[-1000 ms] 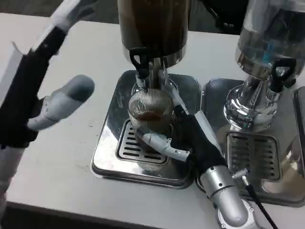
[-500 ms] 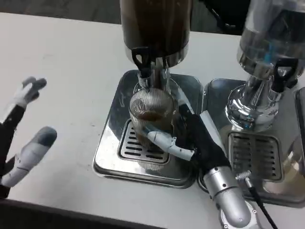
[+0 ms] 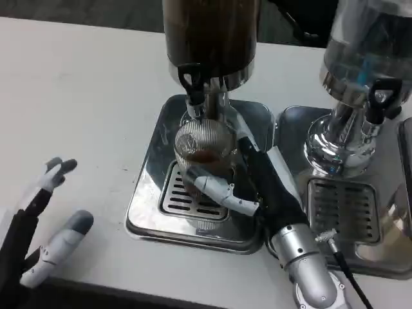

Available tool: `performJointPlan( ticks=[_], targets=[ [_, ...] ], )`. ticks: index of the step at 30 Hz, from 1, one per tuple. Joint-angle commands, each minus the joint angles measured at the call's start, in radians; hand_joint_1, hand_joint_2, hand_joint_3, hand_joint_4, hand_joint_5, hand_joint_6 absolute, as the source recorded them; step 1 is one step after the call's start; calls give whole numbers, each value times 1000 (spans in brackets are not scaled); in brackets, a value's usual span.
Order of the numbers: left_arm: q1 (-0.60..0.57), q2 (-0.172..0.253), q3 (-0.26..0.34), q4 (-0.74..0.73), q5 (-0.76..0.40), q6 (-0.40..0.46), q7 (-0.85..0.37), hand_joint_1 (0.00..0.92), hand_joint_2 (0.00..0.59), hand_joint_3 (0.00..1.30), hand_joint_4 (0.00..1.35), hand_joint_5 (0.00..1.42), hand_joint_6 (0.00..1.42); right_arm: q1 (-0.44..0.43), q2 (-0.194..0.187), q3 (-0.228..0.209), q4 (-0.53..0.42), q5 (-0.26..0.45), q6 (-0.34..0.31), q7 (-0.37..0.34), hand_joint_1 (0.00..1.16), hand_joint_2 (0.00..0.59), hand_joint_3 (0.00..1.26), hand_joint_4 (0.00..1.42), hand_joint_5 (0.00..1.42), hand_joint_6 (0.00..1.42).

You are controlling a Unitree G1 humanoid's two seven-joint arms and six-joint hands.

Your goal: Grasp the cup under the faucet to collect the drink, then remove the cup.

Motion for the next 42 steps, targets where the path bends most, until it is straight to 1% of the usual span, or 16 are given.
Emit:
performJointPlan(
  ticks=[1, 8, 13, 22, 25, 29, 35, 39, 42],
  targets=[
    [1, 9, -32, 43, -3, -23, 19, 0, 141, 145, 0, 116, 24, -6, 3, 6, 3, 4, 27, 19, 710, 197, 0, 0, 0, 0],
    [3, 7, -52, 47, -27, -27, 19, 0, 141, 163, 1, 126, 23, -8, 1, 25, -11, -14, 66, 35, 716, 196, 0, 0, 0, 0],
    [9, 6, -54, 47, -45, -23, 18, 0, 142, 191, 32, 148, 22, -27, 16, 14, 12, -2, 77, 24, 716, 198, 0, 0, 0, 0],
    [22, 6, -59, 40, -65, -19, 12, 0, 142, 200, 55, 153, 23, -45, 52, 3, 47, -4, 59, -24, 716, 199, 0, 0, 0, 0],
    [27, 4, -60, 41, -79, -15, 4, 0, 143, 205, 67, 162, 24, -48, 68, 13, 57, -14, 56, -50, 719, 196, 0, 0, 0, 0],
    [37, 14, -61, 34, -90, -13, -2, 0, 143, 210, 74, 164, 24, -40, 87, 26, 59, -28, 53, -97, 722, 193, 0, 0, 0, 0],
    [54, 24, -58, 23, -112, -7, -24, 0, 143, 220, 85, 174, 24, -16, 90, 45, 46, -37, 62, -144, 725, 192, 0, 0, 0, 0],
    [66, 31, -55, 10, -128, -6, -43, 0, 143, 227, 100, 178, 25, -8, 103, 56, 46, -39, 67, -175, 726, 191, 0, 0, 0, 0],
    [73, 35, -54, -2, -136, 0, -51, 0, 144, 227, 100, 178, 25, -14, 111, 64, 48, -34, 67, -184, 726, 191, 0, 0, 0, 0]
  ],
)
